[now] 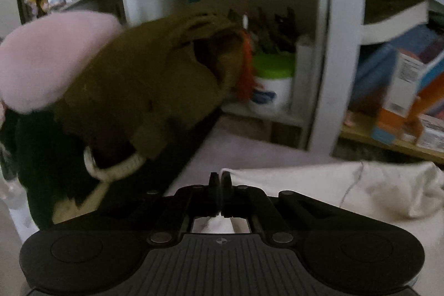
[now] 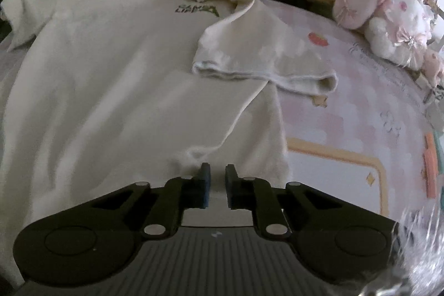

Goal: Fold clothes
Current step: 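Release the T-shirt from both grippers and pull back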

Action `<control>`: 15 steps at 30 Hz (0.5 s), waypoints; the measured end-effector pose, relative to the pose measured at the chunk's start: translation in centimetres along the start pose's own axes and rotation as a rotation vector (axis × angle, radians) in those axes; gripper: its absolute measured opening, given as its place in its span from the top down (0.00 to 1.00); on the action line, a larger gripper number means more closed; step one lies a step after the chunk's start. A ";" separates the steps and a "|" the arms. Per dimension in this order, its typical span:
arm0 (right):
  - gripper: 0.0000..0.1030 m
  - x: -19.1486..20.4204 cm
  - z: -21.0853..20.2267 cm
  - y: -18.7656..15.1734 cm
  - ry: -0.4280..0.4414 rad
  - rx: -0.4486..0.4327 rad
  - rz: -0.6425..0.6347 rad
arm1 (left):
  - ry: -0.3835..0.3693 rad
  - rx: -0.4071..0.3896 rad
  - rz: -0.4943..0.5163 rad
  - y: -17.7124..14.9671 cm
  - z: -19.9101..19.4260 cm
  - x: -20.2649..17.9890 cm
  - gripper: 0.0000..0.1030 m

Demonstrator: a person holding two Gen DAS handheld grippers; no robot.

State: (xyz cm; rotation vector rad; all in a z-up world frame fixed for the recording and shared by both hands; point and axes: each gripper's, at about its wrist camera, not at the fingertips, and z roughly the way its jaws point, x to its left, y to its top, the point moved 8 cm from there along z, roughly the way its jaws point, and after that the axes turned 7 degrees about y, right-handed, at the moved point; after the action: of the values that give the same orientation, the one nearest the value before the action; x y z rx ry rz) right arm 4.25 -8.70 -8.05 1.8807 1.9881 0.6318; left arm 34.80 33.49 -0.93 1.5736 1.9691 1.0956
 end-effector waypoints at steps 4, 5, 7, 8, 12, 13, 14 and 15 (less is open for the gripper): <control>0.93 1.6 -0.1 -0.5 -0.012 0.016 -0.015 | 0.026 -0.004 0.021 0.7 2.2 -0.2 1.00; 0.93 1.8 -0.1 -0.5 -0.012 0.020 -0.012 | 0.036 -0.004 0.009 0.8 2.7 0.0 1.00; 0.93 2.1 -0.1 -0.6 -0.004 0.026 -0.004 | 0.057 -0.001 -0.015 1.0 3.5 0.5 1.00; 0.93 2.2 -0.1 -0.6 0.003 0.028 0.002 | 0.071 0.009 -0.027 0.9 3.7 0.7 1.00; 0.81 1.4 -0.8 -0.1 -0.046 0.000 0.001 | 0.103 0.013 0.003 0.4 3.1 1.0 0.75; 0.77 1.0 -1.1 0.1 -0.067 -0.011 -0.007 | 0.063 -0.011 0.024 -0.2 1.9 0.6 0.61; 0.74 0.6 -1.4 0.2 -0.079 -0.018 -0.012 | 0.022 -0.034 0.044 -0.8 0.6 0.3 0.52; 0.74 0.1 -1.5 0.1 -0.085 -0.019 -0.011 | -0.024 -0.050 0.063 -1.6 -0.7 -0.2 0.39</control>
State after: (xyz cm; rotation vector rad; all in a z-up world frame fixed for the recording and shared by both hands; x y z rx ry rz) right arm 3.52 -8.70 -6.68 1.8526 1.9317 0.5564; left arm 33.29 33.00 -1.74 1.6251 1.8735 1.1365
